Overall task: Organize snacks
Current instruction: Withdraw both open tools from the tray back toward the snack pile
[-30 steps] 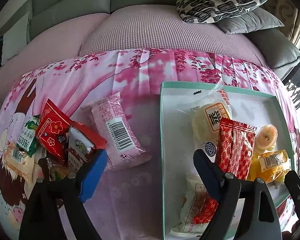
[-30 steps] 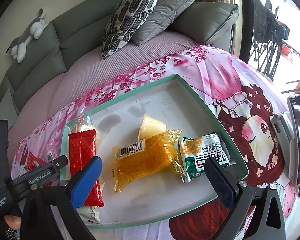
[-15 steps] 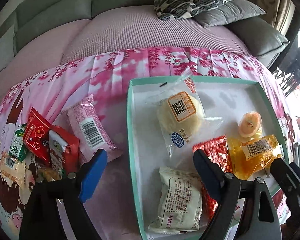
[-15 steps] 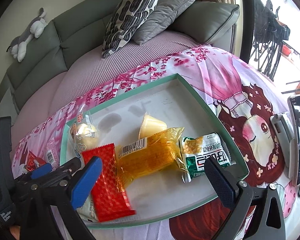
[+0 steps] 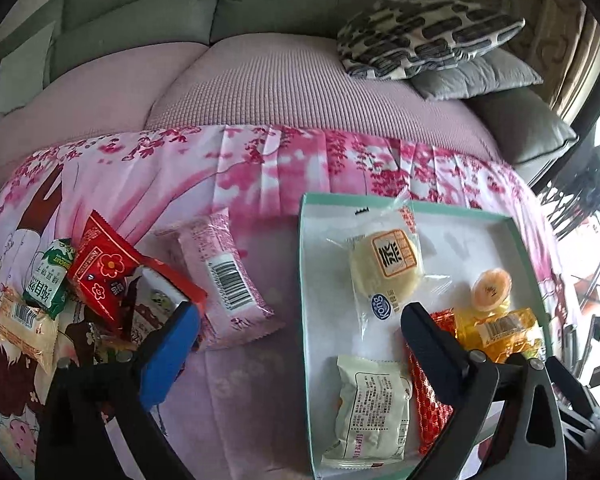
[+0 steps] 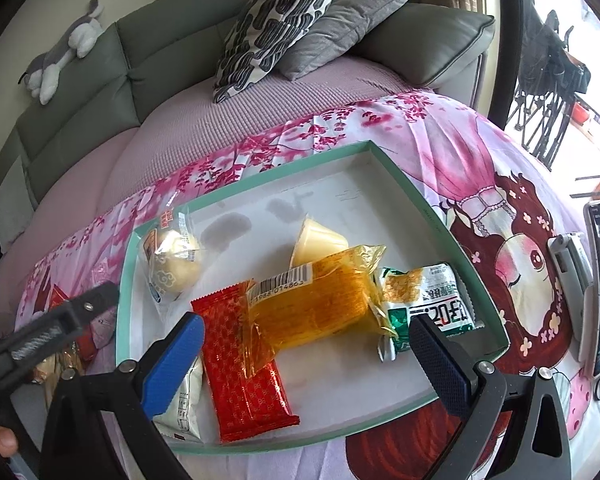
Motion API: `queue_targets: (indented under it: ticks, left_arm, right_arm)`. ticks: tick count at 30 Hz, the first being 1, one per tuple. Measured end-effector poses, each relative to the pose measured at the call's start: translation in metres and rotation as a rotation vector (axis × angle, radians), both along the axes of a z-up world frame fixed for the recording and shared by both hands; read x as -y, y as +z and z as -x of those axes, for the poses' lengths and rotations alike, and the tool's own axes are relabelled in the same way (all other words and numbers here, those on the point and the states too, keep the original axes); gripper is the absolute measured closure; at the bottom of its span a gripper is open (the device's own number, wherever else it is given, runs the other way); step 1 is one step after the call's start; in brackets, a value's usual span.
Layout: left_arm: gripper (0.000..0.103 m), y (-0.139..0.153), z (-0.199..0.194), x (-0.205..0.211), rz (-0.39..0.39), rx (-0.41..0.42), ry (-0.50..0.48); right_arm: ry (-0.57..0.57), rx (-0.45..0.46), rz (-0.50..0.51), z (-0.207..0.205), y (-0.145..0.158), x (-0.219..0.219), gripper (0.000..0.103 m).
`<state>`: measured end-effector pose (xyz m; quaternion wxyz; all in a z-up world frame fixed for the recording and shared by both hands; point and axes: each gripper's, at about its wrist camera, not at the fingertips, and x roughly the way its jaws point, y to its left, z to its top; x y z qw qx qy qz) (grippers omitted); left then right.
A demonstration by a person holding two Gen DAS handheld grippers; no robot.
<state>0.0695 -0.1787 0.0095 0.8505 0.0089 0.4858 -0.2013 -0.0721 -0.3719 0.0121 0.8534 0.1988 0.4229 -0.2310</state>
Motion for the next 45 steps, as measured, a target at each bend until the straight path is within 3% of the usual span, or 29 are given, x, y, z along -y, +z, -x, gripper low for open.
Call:
queue_targets:
  ticks: [17, 24, 45]
  left_arm:
    - [0.002, 0.008, 0.009, -0.066, 0.058, 0.013, 0.078]
    - [0.002, 0.013, 0.007, -0.101, 0.091, 0.016, 0.15]
    - [0.003, 0.002, 0.001, -0.175, -0.019, 0.024, 0.272]
  right_arm:
    - [0.057, -0.066, -0.02, -0.014, -0.009, -0.032, 0.0]
    - [0.113, -0.027, -0.014, -0.022, -0.001, -0.057, 0.0]
    - [0.337, -0.035, 0.006, -0.057, -0.006, -0.163, 0.0]
